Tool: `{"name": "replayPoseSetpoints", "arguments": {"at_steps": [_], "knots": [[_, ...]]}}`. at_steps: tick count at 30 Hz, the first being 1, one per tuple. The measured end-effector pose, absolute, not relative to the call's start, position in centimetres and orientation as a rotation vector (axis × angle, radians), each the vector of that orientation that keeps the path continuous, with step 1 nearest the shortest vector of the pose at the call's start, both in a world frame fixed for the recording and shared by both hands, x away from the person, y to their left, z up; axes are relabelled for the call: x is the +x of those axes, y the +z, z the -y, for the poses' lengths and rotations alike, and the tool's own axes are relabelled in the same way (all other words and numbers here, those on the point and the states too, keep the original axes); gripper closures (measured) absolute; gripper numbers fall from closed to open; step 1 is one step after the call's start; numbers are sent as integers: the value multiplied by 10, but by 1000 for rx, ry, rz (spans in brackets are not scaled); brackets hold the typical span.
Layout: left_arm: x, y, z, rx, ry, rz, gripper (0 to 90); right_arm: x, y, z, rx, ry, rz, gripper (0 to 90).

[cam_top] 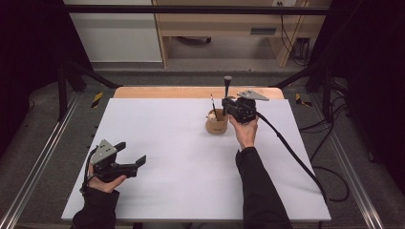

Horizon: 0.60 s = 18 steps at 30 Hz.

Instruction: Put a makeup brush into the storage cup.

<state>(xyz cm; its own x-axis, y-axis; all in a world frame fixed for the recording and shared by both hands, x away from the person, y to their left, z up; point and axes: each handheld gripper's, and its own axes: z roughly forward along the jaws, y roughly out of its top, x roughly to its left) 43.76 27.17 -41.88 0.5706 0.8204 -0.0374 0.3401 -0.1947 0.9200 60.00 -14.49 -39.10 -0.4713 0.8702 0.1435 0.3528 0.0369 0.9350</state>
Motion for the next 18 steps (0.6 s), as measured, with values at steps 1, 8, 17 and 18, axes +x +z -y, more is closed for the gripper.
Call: {"name": "replayPoseSetpoints", "arguments": {"at_steps": [1,8,17,18], "knots": [[438,-419,-271,1773,585,-958,49,601,-392,145,1235,1435,-1847,793],[438,-419,-272,1775,585,-959,49,606,-400,142,1247,1418,-1855,793],[438,-420,-271,1777,586,-958,49,609,-411,138,1267,1384,-1882,793],[438,-420,-271,1777,586,-958,49,610,-412,138,1263,1384,-1883,793]]}}
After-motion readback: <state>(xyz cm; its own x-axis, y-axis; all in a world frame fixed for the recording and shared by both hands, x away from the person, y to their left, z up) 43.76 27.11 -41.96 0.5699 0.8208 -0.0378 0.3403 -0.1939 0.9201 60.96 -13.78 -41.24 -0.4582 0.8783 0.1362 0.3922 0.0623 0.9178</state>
